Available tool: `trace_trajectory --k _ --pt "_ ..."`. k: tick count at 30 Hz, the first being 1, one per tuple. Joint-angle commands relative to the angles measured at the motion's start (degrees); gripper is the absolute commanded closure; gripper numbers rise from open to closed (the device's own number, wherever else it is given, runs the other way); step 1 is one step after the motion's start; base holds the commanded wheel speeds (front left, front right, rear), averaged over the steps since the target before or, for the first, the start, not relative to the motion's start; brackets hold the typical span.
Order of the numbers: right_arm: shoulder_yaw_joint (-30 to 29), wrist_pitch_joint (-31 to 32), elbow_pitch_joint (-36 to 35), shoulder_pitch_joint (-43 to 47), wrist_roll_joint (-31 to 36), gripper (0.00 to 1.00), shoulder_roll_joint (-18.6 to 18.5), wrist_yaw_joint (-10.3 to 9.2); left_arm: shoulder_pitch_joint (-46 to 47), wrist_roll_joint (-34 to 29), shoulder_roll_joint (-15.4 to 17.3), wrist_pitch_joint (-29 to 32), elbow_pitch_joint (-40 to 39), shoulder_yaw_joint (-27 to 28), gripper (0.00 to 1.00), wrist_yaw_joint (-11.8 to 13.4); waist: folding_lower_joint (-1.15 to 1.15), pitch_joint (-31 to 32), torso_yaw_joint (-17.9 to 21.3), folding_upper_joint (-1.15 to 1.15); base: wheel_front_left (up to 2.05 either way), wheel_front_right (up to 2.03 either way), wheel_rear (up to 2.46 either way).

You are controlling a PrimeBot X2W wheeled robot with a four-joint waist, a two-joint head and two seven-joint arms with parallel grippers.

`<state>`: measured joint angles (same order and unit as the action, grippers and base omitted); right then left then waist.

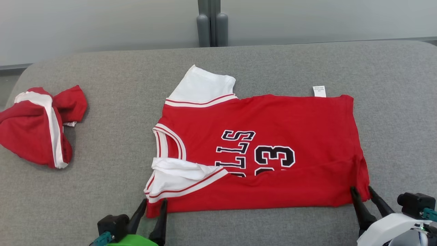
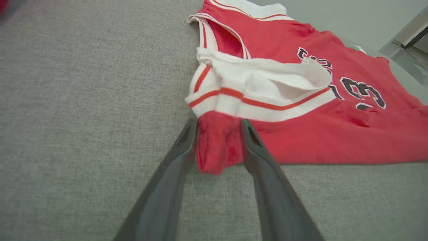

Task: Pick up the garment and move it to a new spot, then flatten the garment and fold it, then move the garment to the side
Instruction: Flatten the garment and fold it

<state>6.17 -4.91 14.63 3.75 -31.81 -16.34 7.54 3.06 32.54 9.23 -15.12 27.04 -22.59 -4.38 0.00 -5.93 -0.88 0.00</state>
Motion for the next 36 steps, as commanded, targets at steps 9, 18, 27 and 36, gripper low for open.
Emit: trace_trajectory --k 9,18,27,36 --pt "-3.1 -4.1 -4.3 -2.4 5.7 0.00 3.2 -0.10 3.0 -4.1 -0.1 0.0 -5.5 5.5 0.00 0.9 0.00 2.1 1.2 0.00 0.00 0.00 0.00" --pt "-4.1 -8.5 -7.2 -4.2 11.7 0.00 5.7 -0.11 4.1 -10.3 -0.6 0.0 -12.0 13.9 0.00 1.9 0.00 3.4 1.6 0.00 0.00 0.00 0.00" --pt "-6.0 -10.2 -8.9 -4.1 16.0 0.00 7.3 -0.11 3.0 -15.5 -1.0 0.0 -13.8 20.4 0.00 0.3 0.00 4.1 1.6 0.00 0.00 0.00 0.00" --pt "-6.9 -10.3 -11.2 -1.5 17.4 0.00 8.9 -0.11 1.4 -17.5 -1.5 0.0 -12.5 23.0 0.00 -1.1 0.00 4.2 1.3 0.00 0.00 0.00 0.00"
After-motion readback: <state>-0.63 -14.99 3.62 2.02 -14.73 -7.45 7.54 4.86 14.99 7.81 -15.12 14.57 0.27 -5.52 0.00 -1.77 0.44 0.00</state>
